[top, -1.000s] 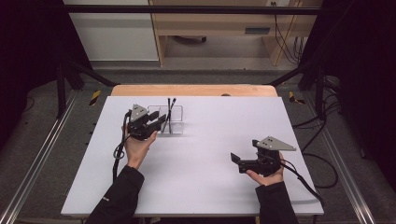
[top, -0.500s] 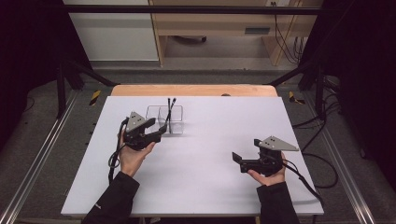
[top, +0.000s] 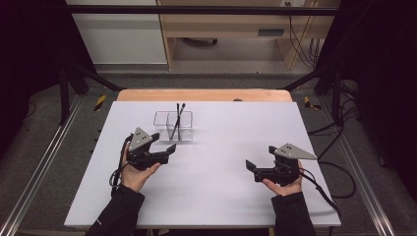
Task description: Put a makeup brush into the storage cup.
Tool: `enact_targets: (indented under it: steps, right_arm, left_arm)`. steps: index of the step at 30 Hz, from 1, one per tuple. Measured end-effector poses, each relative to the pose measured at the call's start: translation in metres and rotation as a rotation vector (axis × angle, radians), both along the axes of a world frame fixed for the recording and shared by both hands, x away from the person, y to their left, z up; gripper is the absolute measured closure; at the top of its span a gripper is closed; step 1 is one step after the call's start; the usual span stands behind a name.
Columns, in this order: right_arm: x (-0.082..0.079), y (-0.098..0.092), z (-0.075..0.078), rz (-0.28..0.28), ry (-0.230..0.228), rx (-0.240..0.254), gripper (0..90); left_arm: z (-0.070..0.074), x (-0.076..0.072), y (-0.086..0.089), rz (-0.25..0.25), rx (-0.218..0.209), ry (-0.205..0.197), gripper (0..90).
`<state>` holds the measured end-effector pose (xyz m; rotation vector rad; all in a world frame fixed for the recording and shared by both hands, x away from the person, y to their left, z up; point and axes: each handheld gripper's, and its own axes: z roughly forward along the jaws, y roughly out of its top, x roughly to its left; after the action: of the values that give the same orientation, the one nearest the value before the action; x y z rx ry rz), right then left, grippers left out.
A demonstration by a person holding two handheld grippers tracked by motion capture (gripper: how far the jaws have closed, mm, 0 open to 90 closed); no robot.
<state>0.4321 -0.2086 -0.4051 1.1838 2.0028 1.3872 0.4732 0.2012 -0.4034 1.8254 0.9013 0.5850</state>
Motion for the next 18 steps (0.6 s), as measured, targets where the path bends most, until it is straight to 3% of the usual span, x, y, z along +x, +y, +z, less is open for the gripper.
enact_targets:
  steps: [9,18]
  right_arm:
    - [0.000,-0.001,-0.001,0.000,0.001,0.000,2.1]
    - [0.000,-0.002,-0.002,0.001,0.006,0.005,1.9]
  left_arm:
    - [-0.008,-0.017,0.008,-0.021,0.008,0.003,12.2]
    - [-0.015,-0.029,0.028,0.023,-0.008,0.024,9.2]
